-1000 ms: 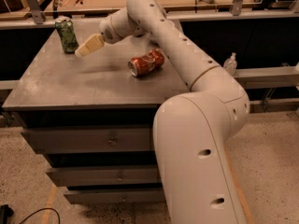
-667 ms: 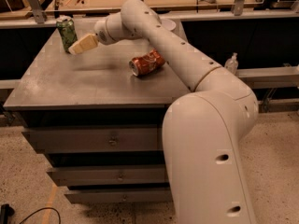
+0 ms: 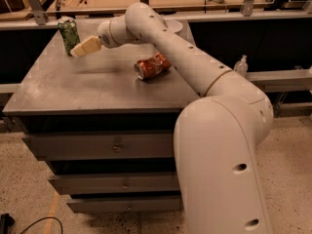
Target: Pick green can
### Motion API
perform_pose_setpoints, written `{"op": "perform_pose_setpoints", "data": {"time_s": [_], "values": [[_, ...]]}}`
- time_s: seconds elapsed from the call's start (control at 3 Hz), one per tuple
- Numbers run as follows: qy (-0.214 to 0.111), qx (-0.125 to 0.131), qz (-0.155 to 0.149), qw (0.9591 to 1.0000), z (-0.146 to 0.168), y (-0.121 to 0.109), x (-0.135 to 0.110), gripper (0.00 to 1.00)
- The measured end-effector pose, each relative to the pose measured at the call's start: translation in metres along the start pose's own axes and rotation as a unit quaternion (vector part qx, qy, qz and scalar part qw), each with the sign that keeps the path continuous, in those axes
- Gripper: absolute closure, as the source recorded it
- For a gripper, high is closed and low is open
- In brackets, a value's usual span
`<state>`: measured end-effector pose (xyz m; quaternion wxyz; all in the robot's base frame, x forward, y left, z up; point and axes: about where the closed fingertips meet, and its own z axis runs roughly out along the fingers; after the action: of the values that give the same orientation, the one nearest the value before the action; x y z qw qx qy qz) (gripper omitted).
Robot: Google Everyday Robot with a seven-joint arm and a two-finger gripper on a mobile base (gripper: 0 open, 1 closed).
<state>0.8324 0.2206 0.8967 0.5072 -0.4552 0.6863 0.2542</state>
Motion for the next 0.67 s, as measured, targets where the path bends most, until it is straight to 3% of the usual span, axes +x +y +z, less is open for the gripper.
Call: {"op": "perform_pose_setpoints", "data": {"time_s": [0.33, 0.67], "values": [[-0.051, 0.019, -0.014, 0.9984, 0.007, 0.005, -0.006, 0.0], [-0.096, 0.017, -0.034, 0.9947, 0.02, 0.015, -0.015, 0.0]]}}
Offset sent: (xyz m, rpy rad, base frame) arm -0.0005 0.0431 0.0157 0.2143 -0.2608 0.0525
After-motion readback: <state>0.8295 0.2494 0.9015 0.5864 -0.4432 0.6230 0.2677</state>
